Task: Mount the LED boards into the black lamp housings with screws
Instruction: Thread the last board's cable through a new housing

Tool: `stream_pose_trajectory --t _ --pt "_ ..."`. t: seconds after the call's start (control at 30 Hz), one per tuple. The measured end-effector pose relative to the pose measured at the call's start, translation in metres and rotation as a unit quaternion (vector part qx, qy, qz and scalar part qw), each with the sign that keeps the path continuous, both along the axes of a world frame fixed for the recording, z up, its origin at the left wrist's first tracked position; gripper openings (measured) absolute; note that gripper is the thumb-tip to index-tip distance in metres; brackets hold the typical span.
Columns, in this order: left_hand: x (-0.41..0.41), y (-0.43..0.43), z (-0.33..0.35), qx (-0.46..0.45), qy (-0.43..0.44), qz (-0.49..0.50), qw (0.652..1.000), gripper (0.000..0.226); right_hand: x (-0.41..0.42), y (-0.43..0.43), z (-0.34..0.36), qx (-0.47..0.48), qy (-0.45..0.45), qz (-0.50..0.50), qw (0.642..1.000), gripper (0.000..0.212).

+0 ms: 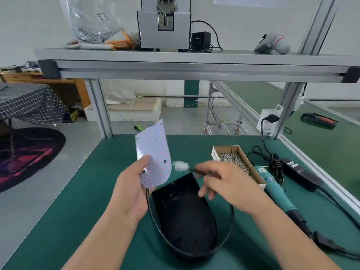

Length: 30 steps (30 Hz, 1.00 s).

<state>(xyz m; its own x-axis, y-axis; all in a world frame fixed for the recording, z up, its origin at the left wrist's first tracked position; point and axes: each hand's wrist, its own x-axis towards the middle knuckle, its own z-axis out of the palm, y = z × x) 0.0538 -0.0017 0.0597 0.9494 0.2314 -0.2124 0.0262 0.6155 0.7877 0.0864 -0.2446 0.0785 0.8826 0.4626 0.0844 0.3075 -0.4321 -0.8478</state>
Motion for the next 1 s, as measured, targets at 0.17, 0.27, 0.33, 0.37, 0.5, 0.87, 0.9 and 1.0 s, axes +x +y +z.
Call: stream_pose_trajectory --t 0.17,0.27,0.33,0.37,0.5,0.87,0.9,1.0 --pt "-0.006 -0.004 -0.013 0.006 0.056 0.088 0.995 0.024 -0.014 0.008 0.001 -0.32 -0.228 0.009 0.92 0.03" --pt "-0.007 -0.013 -0.016 -0.008 0.066 0.071 0.995 0.03 -0.015 0.017 -0.011 -0.368 -0.28 -0.009 0.886 0.029" --pt "-0.009 -0.017 -0.016 -0.018 0.077 0.047 0.996 0.033 -0.012 0.021 -0.019 -0.38 -0.287 -0.018 0.879 0.024" --pt "-0.01 -0.018 -0.016 -0.021 0.082 0.031 0.996 0.035 -0.011 0.022 -0.022 -0.381 -0.288 -0.03 0.878 0.023" --pt "-0.011 -0.018 -0.015 0.001 0.081 -0.034 0.996 0.04 -0.007 0.028 -0.028 -0.366 -0.308 -0.082 0.874 0.024" --pt "-0.009 -0.028 -0.024 -0.002 0.05 -0.089 0.995 0.043 -0.006 0.037 -0.023 -0.298 -0.27 -0.086 0.911 0.039" --pt "-0.008 -0.027 -0.025 -0.01 0.052 -0.092 0.994 0.045 -0.005 0.036 -0.02 -0.282 -0.255 -0.09 0.92 0.038" --pt "-0.006 -0.024 -0.025 -0.051 0.06 -0.098 0.992 0.051 -0.001 0.03 -0.015 -0.274 -0.238 -0.094 0.927 0.044"
